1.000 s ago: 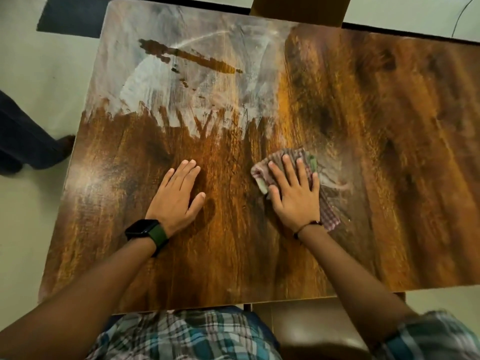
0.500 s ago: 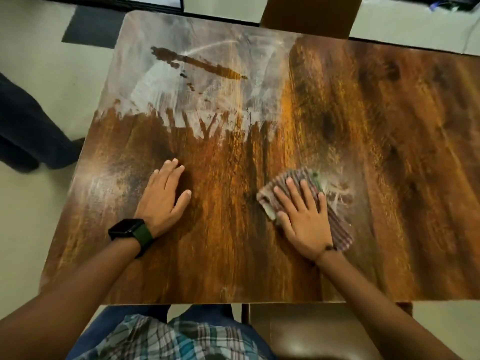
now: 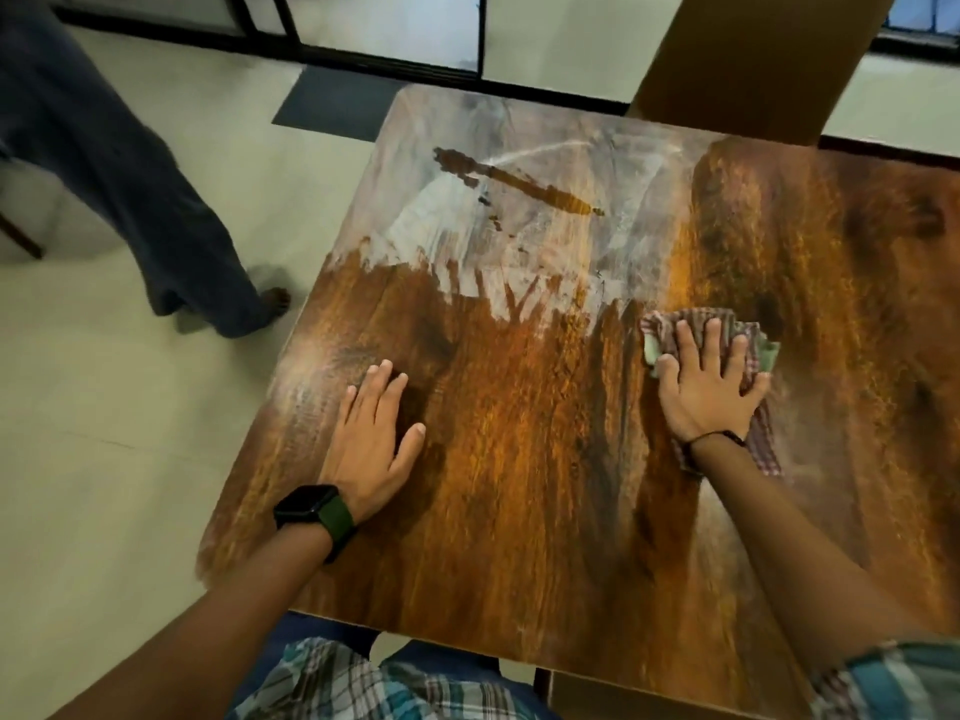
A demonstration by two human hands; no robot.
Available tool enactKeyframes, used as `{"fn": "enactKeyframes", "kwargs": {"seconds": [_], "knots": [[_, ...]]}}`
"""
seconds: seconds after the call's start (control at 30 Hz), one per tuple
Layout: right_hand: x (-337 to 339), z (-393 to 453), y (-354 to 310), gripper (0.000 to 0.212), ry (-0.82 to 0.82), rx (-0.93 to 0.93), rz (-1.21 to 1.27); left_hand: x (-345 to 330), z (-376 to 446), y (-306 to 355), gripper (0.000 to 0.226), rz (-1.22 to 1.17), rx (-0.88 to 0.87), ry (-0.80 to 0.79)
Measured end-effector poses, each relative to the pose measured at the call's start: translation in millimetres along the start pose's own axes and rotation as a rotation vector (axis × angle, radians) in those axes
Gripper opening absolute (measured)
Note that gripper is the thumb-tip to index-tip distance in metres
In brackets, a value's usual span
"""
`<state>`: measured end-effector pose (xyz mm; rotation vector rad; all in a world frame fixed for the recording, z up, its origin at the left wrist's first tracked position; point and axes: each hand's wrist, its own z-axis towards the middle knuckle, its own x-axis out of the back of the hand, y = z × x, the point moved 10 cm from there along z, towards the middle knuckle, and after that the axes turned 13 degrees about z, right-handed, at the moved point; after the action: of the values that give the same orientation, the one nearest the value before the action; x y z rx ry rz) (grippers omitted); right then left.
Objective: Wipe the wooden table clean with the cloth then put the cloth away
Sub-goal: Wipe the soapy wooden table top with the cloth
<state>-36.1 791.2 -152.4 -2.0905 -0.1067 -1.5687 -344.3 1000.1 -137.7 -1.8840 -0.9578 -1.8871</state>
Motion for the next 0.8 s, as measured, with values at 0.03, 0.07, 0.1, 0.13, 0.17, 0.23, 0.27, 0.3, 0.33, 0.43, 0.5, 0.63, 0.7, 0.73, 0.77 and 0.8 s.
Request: {"fn": "enactKeyframes", "kwargs": {"seconds": [0.03, 0.07, 0.1, 0.13, 0.17, 0.23, 0.27, 0.3, 0.33, 0.43, 0.5, 0.63, 0.7, 0.73, 0.77, 0.8], "knots": [[-8.2, 0.0, -21.2, 0.058, -0.015, 0.02, -0.017, 3.1, 1.6, -2.5, 0.08, -0.017, 0.021, 0.013], [-19.5, -4.8, -46.7, 0.061, -0.039, 0.072, -0.038, 5.5, 3.7, -3.2, 0.08, -0.036, 0.038, 0.021], [-34.3, -15.4, -79.5, 0.063, -0.072, 0.16, -0.058, 7.3, 6.2, -4.9, 0.079, -0.056, 0.056, 0.026], [-51.5, -33.0, -115.6, 0.062, -0.106, 0.274, -0.073, 8.0, 8.5, -6.3, 0.076, -0.074, 0.071, 0.026], [-70.1, -54.8, -150.2, 0.061, -0.142, 0.397, -0.089, 8.1, 10.8, -6.8, 0.075, -0.084, 0.081, 0.023], [-102.2, -98.3, -203.5, 0.059, -0.204, 0.612, -0.125, 9.3, 13.7, -8.0, 0.078, -0.079, 0.094, 0.027], [-111.2, -111.3, -218.6, 0.06, -0.22, 0.677, -0.146, 10.5, 14.7, -8.6, 0.08, -0.067, 0.099, 0.032], [-115.3, -116.3, -226.4, 0.062, -0.231, 0.711, -0.16, 11.3, 16.1, -10.2, 0.079, -0.056, 0.106, 0.035], [-116.1, -114.8, -227.9, 0.064, -0.233, 0.721, -0.162, 11.6, 17.9, -12.8, 0.075, -0.05, 0.116, 0.037], [-111.0, -122.6, -217.9, 0.06, -0.241, 0.76, -0.118, 13.1, 23.9, -24.9, 0.071, -0.091, 0.169, 0.058], [-112.8, -152.7, -207.9, 0.054, -0.236, 0.844, -0.093, 15.6, 28.6, -32.9, 0.071, -0.133, 0.209, 0.068], [-110.5, -191.7, -182.5, 0.047, -0.233, 0.939, -0.084, 18.8, 44.0, -48.4, 0.071, -0.168, 0.254, 0.057], [-109.8, -179.2, -196.8, 0.041, -0.217, 0.991, -0.094, 19.9, 55.4, -59.9, 0.07, -0.181, 0.25, 0.064], [-110.5, -169.0, -206.6, 0.039, -0.222, 1.0, -0.095, 20.1, 60.7, -63.2, 0.069, -0.201, 0.239, 0.072], [-112.1, -155.4, -220.2, 0.04, -0.224, 0.993, -0.088, 20.4, 65.9, -67.2, 0.068, -0.232, 0.234, 0.083], [-114.2, -139.2, -234.4, 0.044, -0.218, 0.972, -0.077, 20.9, 69.8, -70.2, 0.066, -0.262, 0.236, 0.101]]}}
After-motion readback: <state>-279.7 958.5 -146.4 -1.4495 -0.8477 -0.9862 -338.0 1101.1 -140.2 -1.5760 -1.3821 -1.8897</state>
